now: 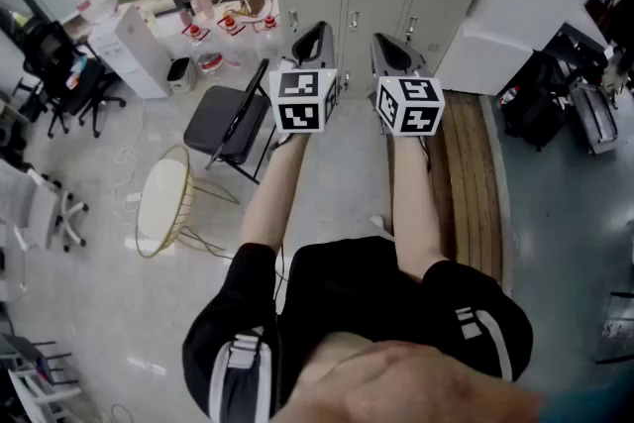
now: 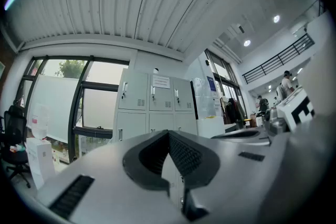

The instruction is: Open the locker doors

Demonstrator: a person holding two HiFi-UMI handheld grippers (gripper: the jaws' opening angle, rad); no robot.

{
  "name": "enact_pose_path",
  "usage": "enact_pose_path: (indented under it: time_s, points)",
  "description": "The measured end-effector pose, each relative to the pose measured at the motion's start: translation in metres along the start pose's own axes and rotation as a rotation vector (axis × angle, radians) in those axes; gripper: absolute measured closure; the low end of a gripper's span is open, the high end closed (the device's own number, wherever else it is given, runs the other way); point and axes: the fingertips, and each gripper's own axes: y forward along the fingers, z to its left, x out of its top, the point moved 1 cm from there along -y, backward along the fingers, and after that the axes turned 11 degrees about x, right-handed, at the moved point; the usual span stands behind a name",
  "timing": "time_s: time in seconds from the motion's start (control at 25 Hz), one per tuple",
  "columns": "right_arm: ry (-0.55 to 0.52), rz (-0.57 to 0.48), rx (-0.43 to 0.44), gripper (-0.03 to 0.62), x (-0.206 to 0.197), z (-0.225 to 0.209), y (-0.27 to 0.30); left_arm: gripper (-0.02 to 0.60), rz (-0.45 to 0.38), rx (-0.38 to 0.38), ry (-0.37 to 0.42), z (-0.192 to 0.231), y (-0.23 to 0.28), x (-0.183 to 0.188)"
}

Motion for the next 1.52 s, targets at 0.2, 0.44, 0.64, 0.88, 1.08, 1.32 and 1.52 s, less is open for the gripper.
enact_pose_path:
  time_s: [0.2,0.44,0.64,0.88,1.08,1.32,1.52]
  points:
    - [0.011,0.019,0.010,0.580,-0.005,0.008,0.006,0.572,0.021,-0.045,0.023,0.000,-0.006,-0.006]
    - [0.004,0.013,0.050,0.580,-0.007,0.015,0.016,0.572,0.041,-0.020,0.020,0.015,0.000,-0.012]
    - [0.029,0.001,0.057,0.580,-0.008,0.005,0.035,0.572,0.047,-0.012,0.020,0.027,0.019,-0.012]
    - [0.040,0.011,0.083,0.579,-0.013,-0.004,0.068,0.572,0.007,0.033,-0.012,0.054,0.047,-0.009]
    - [0.095,-0.031,0.117,0.579,-0.009,-0.014,0.096,0.572,0.036,0.042,-0.009,0.071,0.080,-0.025]
    - [0.108,-0.003,0.119,0.579,-0.025,-0.041,0.142,0.572,0.067,0.043,-0.016,0.090,0.129,-0.041]
    - [0.122,0.022,0.107,0.579,-0.039,-0.069,0.184,0.572,0.088,0.039,-0.012,0.107,0.177,-0.051]
